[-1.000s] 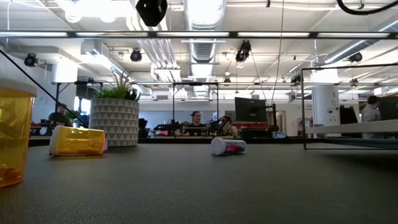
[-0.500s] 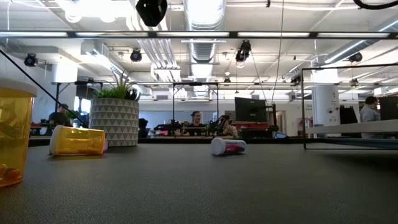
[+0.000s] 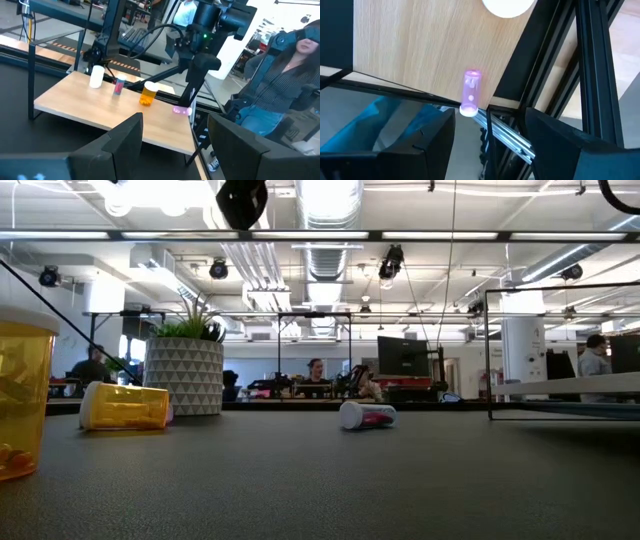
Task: Pick and place medicine bottles onto shelf by color
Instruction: Adjust the orange pill bottle on the shelf
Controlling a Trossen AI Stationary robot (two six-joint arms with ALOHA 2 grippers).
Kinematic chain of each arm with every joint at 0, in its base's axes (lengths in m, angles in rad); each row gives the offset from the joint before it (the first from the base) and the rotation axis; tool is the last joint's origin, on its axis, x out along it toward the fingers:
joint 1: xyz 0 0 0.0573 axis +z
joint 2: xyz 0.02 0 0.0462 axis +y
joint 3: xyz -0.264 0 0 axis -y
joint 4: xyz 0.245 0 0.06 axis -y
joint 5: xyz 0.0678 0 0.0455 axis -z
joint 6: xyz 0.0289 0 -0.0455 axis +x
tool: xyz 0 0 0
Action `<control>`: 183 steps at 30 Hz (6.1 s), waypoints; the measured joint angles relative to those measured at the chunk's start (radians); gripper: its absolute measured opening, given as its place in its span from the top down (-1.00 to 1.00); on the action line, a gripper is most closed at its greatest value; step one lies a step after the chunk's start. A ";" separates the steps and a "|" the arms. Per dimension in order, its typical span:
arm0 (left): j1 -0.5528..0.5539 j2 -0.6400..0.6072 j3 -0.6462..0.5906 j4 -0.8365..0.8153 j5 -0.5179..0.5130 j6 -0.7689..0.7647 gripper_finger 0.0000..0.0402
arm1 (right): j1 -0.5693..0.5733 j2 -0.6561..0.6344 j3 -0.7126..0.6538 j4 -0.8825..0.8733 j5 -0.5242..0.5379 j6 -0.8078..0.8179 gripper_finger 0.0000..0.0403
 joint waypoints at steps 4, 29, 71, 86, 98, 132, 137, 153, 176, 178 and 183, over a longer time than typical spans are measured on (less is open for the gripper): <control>-0.001 0.000 -0.001 -0.007 0.005 0.000 -0.03 | -0.006 0.000 -0.011 0.003 0.000 0.000 -0.16; -0.002 -0.001 -0.003 -0.006 0.029 -0.002 -0.03 | -0.062 -0.127 -0.417 0.486 -0.106 -0.068 -0.16; -0.002 -0.001 -0.005 -0.015 0.025 -0.002 -0.03 | -0.059 -0.091 -0.525 0.667 -0.157 -0.183 -0.11; -0.002 -0.001 -0.005 -0.030 0.026 -0.002 -0.03 | -0.062 -0.091 -0.527 0.725 -0.157 -0.172 -0.11; -0.001 -0.001 -0.005 -0.035 0.027 -0.002 -0.03 | -0.062 -0.091 -0.541 0.756 -0.188 -0.056 -0.11; 0.000 -0.001 -0.005 -0.058 0.027 -0.002 -0.03 | -0.062 -0.140 -0.602 0.801 -0.180 0.055 -0.02; 0.000 -0.001 -0.005 -0.058 0.027 -0.002 -0.03 | -0.079 -0.140 -0.605 0.801 -0.180 0.064 -0.02; 0.000 -0.003 -0.005 -0.057 0.027 -0.002 -0.03 | -0.095 -0.097 -0.600 0.816 -0.188 0.004 -0.02; 0.001 -0.003 -0.009 -0.066 0.027 -0.026 -0.03 | -0.094 -0.074 -0.604 0.758 -0.145 -0.048 -0.02; 0.001 -0.003 -0.012 -0.066 0.027 -0.026 -0.03 | -0.094 -0.074 -0.605 0.758 -0.146 -0.059 -0.02; 0.001 -0.003 -0.013 -0.066 0.027 -0.027 -0.03 | -0.094 -0.075 -0.605 0.758 -0.138 -0.082 -0.02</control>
